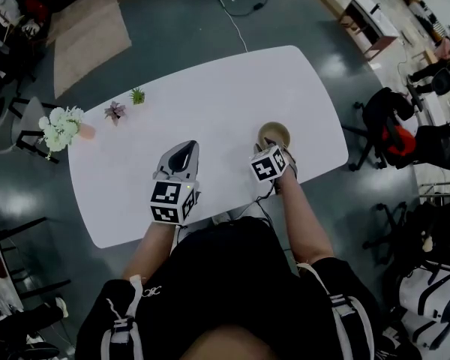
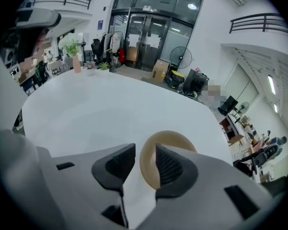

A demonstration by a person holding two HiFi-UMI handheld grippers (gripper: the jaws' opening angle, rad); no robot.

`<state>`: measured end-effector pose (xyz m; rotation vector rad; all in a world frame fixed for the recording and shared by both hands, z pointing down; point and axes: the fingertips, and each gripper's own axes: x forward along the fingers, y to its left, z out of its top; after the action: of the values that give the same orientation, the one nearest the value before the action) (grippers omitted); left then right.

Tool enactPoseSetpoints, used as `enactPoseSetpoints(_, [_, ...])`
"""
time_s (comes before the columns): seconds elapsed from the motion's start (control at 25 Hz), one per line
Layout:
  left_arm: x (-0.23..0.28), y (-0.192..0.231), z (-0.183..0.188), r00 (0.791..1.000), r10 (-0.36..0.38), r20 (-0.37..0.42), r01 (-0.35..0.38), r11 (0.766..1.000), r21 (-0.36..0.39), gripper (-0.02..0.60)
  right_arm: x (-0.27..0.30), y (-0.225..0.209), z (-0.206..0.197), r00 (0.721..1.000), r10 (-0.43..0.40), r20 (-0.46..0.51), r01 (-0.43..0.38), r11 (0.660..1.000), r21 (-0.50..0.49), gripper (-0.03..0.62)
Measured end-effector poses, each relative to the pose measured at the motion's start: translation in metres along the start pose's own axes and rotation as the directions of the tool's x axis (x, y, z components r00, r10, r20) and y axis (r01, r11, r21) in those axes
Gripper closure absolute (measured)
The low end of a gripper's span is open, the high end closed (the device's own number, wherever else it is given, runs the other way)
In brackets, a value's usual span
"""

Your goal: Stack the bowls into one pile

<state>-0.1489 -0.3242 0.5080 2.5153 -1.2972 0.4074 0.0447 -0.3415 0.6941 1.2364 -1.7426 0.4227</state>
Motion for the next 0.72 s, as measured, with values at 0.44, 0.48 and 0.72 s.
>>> enactPoseSetpoints(0.44, [-0.017, -0.015, 0.007, 0.999, -0.016, 0.04, 0.016, 1.0, 0.019, 0.568, -0.06, -0.009, 0.032, 0.965, -0.108, 0.237, 0.088, 0.992, 0.092, 0.487])
enactPoseSetpoints(0.48, [-0.021, -0.018, 0.009, 0.999, -0.018, 0.047, 0.017, 1.0, 0.022, 0.568, -0.072, -0.011, 0.038, 0.953, -0.125, 0.276, 0.097, 0.989, 0.113, 0.499])
enactPoseSetpoints(0.72, [-0.05, -0.029, 0.023, 0.996, -0.019, 0.092, 0.015, 0.999, 0.045, 0.568, -0.156, -0.009, 0.074, 0.845, -0.225, 0.484, 0.128, 0.966, 0.226, 0.568])
